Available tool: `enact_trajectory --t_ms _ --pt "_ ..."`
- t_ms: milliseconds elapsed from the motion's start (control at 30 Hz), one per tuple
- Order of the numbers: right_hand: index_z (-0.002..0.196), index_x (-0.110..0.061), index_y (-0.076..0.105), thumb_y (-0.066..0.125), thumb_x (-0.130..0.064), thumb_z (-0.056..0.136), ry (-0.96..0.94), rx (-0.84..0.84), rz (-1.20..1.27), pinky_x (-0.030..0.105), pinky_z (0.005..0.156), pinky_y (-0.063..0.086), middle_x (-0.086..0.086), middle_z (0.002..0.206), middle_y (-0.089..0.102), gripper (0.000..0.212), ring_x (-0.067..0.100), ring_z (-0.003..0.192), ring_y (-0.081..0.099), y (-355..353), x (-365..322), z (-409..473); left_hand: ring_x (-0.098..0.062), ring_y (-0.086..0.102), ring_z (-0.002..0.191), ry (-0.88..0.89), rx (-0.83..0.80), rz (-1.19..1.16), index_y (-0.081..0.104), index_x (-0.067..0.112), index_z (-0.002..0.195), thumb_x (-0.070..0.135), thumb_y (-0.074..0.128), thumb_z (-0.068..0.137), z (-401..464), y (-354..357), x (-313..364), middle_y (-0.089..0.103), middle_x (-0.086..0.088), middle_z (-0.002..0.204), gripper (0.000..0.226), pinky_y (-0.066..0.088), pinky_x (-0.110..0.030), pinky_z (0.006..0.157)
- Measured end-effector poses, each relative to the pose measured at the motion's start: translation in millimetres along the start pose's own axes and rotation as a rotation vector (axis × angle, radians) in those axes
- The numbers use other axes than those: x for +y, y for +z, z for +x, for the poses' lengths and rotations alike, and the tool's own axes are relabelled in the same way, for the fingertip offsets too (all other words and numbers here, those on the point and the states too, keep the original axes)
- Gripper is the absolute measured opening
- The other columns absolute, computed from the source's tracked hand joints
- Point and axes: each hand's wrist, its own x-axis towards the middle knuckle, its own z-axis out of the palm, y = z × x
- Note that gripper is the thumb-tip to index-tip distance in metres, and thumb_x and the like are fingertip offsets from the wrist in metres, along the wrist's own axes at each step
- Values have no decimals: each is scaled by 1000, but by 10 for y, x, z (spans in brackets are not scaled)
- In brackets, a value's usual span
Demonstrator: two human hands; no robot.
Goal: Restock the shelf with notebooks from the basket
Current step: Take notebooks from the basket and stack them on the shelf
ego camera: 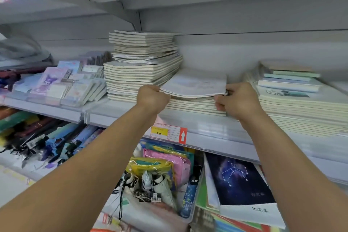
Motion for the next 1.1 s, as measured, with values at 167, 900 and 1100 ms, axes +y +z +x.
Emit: enact_trajectory --t_ms 167,900,1100 --pt "120 -3 54 55 -14 98 -30 8 -296 53 82 57 24 110 64 24 46 92 67 139 -2 -14 -20 55 85 82 -41 115 47 18 77 -1 62 89 22 29 11 56 -2 88 27 47 -23 75" --pt "95 -10 58 80 -54 77 95 -1326 -929 37 77 51 12 90 62 53 26 80 60 2369 2551 -2944 -22 52 120 -196 -874 1548 51 26 137 62 42 94 -1681 -2062 -1423 53 1 137 57 40 -36 102" --pt "156 -8 17 83 -67 62 326 -1113 -1134 43 98 50 14 160 25 128 34 131 48 2154 3407 -3225 -25 55 118 -231 -917 1628 43 28 143 62 41 93 -1660 -2284 -1490 51 3 136 60 42 -40 104"
